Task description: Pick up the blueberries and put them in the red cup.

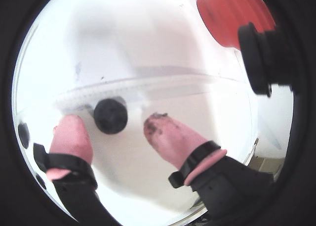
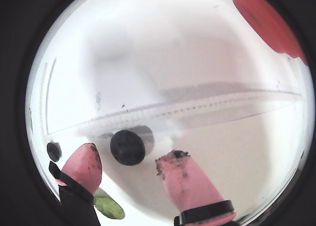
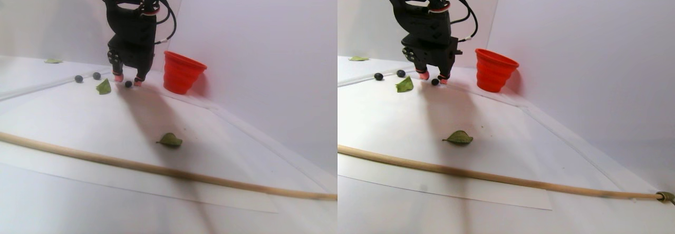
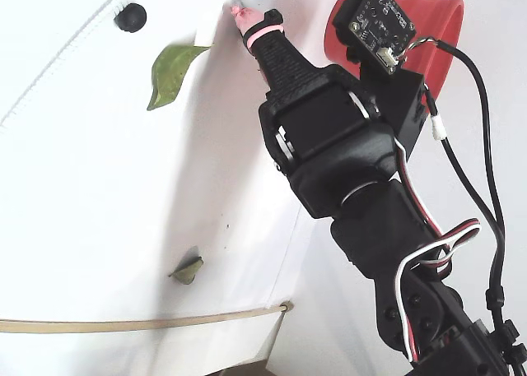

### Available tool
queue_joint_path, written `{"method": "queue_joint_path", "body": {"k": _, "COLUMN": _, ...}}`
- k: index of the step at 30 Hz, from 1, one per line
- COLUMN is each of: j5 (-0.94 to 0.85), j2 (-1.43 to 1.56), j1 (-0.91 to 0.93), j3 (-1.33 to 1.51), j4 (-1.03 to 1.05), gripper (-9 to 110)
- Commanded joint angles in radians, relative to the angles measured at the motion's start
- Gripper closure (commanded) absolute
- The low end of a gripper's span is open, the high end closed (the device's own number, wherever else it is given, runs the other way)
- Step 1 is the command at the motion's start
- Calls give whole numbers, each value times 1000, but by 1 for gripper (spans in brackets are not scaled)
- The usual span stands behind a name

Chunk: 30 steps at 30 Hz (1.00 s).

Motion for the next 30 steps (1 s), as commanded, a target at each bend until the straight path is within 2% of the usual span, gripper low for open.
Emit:
{"method": "queue_joint_path", "body": {"k": 1, "j5": 8, "j2": 26, "j1": 11, "j3": -69, "j4": -34, "gripper": 79}}
{"method": "queue_joint_path", "body": {"k": 30, "j5": 35, "j2": -60, "j1": 17, "j3": -100, "j4": -74, "gripper": 82}}
